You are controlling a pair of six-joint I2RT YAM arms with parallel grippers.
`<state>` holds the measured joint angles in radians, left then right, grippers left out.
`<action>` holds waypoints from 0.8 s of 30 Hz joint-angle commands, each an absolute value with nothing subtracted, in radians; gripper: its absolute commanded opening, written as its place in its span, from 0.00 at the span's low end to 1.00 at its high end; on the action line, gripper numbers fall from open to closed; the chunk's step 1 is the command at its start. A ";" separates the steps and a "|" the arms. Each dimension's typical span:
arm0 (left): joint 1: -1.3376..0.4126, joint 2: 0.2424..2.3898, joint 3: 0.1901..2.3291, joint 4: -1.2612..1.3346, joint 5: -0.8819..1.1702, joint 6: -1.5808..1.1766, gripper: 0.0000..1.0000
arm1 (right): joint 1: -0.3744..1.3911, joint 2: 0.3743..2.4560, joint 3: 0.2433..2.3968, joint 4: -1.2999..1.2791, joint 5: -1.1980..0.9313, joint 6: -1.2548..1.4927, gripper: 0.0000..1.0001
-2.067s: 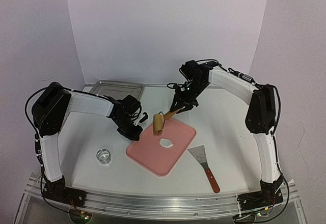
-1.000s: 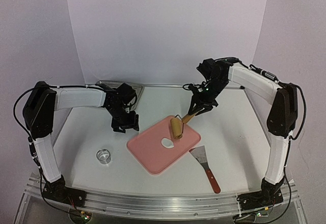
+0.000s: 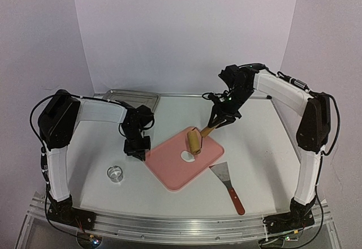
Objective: Roll out the dumpling wrappers from the dough
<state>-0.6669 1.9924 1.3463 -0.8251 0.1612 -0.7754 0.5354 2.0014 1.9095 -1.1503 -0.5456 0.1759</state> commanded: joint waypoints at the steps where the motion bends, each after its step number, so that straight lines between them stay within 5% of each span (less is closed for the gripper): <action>1: -0.657 2.075 1.489 -0.908 -0.023 -0.606 0.00 | 0.542 1.985 1.943 -1.134 -0.596 0.181 0.00; 12: -0.654 2.089 1.483 -0.737 -0.003 -0.089 0.00 | 0.609 2.031 1.887 -1.118 -0.584 0.245 0.00; 24: -0.647 2.141 1.536 -0.744 0.058 -0.058 0.00 | 0.620 2.046 1.832 -1.106 -0.564 0.344 0.00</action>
